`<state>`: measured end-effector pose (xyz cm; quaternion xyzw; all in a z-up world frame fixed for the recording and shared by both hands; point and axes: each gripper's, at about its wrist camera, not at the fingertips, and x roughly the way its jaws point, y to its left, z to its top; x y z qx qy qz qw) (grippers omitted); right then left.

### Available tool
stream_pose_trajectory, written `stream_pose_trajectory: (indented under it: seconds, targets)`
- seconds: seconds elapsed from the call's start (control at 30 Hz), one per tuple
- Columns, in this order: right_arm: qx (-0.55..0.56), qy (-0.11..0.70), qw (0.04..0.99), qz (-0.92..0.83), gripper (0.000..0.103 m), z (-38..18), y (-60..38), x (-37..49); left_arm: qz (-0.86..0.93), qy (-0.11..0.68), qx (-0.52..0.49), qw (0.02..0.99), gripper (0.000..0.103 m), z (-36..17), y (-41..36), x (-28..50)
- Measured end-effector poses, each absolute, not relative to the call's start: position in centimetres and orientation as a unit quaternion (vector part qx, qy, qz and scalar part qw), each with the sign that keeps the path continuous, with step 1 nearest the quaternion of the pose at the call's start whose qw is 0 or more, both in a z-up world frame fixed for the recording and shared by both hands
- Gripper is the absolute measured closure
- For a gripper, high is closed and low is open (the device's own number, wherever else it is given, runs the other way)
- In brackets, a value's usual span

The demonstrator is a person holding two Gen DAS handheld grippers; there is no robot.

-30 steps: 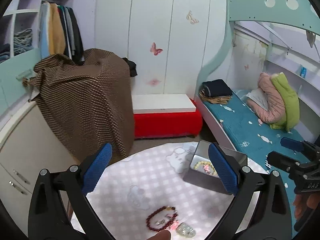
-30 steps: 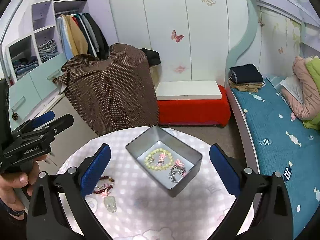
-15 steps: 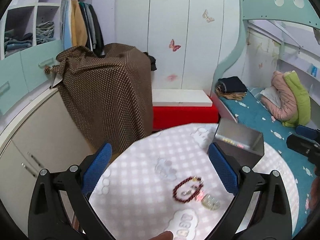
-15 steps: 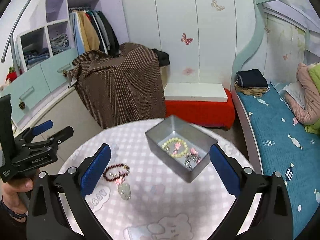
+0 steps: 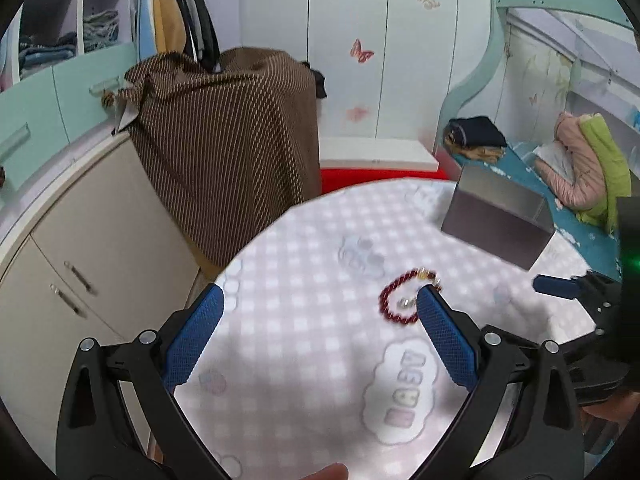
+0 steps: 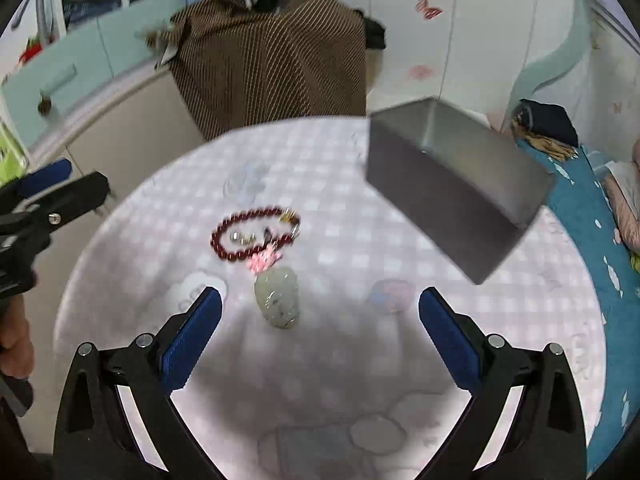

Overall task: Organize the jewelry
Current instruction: 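Move both grippers toward the red bead bracelet and jade pendant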

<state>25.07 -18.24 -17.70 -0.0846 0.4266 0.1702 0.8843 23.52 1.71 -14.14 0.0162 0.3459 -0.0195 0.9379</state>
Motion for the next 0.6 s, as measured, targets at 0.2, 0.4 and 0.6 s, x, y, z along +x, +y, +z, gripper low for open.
stream_pose_trajectory:
  seconds: [0.2,0.4,0.6]
  targets:
    - [-0.112,0.441,0.872,0.179,0.048,-19.7,-16.7,25.7,-0.015,0.367,0.006,0.930,0.006,-16.0,2.4,23.7]
    - [-0.138,0.426,0.872,0.198,0.077,-20.2,-15.7,24.9,-0.020,0.375,0.008,0.927,0.006,-16.6,2.3,24.3]
    - [-0.111,0.428,0.877,0.188,0.077,-20.1,-17.0,24.8,-0.041,0.379,0.018,0.924,0.006,-17.0,1.0,24.5]
